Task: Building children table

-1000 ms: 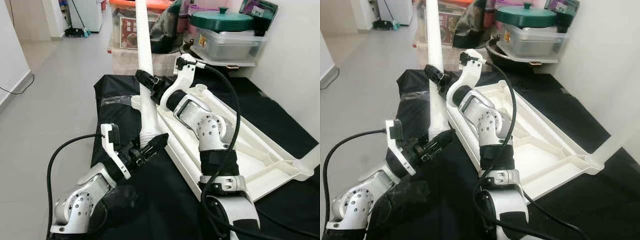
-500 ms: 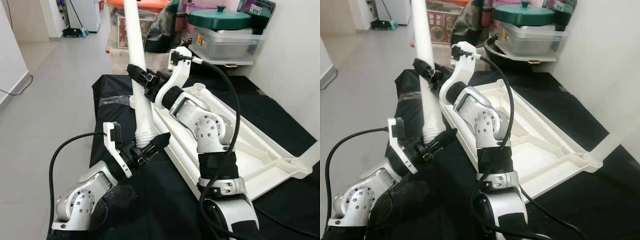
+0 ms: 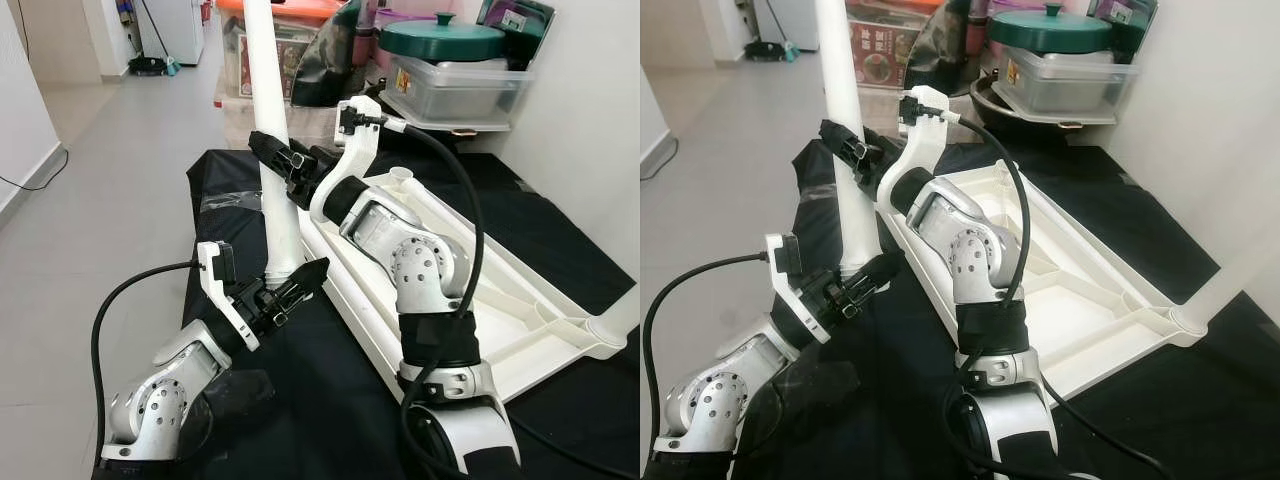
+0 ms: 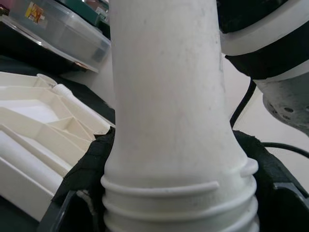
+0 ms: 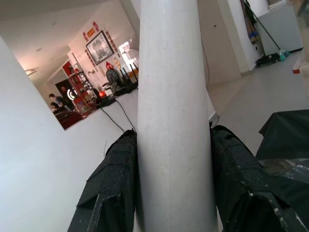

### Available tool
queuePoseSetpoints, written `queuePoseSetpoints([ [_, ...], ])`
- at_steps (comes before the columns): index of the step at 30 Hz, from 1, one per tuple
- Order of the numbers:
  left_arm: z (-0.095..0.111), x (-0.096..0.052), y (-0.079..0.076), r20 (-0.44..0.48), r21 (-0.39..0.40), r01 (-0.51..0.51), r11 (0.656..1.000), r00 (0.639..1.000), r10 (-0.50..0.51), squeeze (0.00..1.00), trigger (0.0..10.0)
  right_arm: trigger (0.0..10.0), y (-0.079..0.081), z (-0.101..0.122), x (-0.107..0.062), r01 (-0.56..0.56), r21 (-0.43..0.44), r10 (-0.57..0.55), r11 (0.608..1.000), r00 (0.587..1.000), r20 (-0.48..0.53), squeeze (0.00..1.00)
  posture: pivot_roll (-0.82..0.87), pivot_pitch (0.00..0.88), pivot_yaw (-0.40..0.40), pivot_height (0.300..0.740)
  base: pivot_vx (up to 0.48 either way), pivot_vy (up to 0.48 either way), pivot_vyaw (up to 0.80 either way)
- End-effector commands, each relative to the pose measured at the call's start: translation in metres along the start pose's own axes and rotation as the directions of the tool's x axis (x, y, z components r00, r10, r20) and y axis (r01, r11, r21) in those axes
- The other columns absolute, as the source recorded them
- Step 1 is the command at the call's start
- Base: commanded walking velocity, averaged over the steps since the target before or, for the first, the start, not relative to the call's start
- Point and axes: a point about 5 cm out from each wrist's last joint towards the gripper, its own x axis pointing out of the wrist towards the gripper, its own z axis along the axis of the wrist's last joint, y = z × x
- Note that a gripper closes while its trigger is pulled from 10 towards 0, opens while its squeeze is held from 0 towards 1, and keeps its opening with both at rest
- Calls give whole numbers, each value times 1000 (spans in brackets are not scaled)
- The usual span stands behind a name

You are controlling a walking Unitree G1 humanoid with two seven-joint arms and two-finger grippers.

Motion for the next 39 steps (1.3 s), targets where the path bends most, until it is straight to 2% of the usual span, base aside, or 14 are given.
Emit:
queuePoseSetpoints([
  [1,-6,2,-3,-50,35,13,999,999,-12,0,0,0,4,-4,0,-17,25,17,1000,1000,-1,0,53,0,-96,740,0,0,0],
  [2,-6,2,-3,-50,35,13,999,999,-12,0,0,0,4,-4,0,-17,25,17,1000,1000,-1,0,53,0,-96,740,0,0,0],
  [3,-7,1,-2,-85,79,7,997,996,0,0,7137,10000,2,-4,0,-2,25,2,1000,1000,1,0,58,0,-96,740,0,0,0],
  [4,-8,1,-2,-103,102,9,995,995,1,0,7137,10000,1,-4,-1,10,26,-10,1000,1000,1,0,58,0,-96,740,0,0,0],
  [5,-9,0,-3,-123,124,18,992,992,-3,0,10000,10000,-1,-4,-2,20,33,-20,999,1000,2,1000,58,0,-96,740,0,0,0],
  [12,-22,-22,-5,-341,262,120,958,940,-25,0,10000,10000,-3,-10,-8,-44,47,48,998,994,-94,1000,70,0,-95,740,0,0,0],
  [16,-24,-31,-5,-400,294,159,942,916,-29,0,10000,10000,-3,-15,-11,-68,46,75,997,986,-151,1000,76,0,-98,740,0,0,0],
  [17,-25,-34,-4,-423,310,172,935,906,-26,0,10000,10000,-4,-17,-11,-62,69,73,996,983,-166,0,79,0,-98,740,0,0,0],
  [19,-27,-43,-2,-482,359,207,910,876,-9,0,10000,10000,-7,-26,-14,-65,124,91,990,972,-217,0,81,0,-98,740,0,0,0],
  [25,-25,-47,-1,-506,374,230,898,863,-10,0,10000,10000,-7,-35,-17,-73,144,108,987,961,-253,0,86,0,-97,740,0,0,0],
  [26,-25,-48,-1,-514,378,239,894,858,-12,0,10000,6000,-7,-38,-20,-74,151,112,986,958,-263,0,86,0,-97,740,0,0,0],
  [27,-25,-49,-1,-522,383,247,890,853,-13,0,10000,6000,-8,-40,-21,-76,157,117,985,955,-272,0,86,0,-95,740,0,0,0],
  [28,-25,-49,-2,-526,380,254,889,850,-18,0,10000,0,-8,-41,-23,-77,158,119,984,954,-275,0,85,0,-94,740,0,0,0],
  [39,-26,-50,-3,-537,359,275,892,842,-44,0,10000,0,-12,-37,-27,-68,93,88,993,967,-237,0,82,0,-84,740,0,0,0],
])
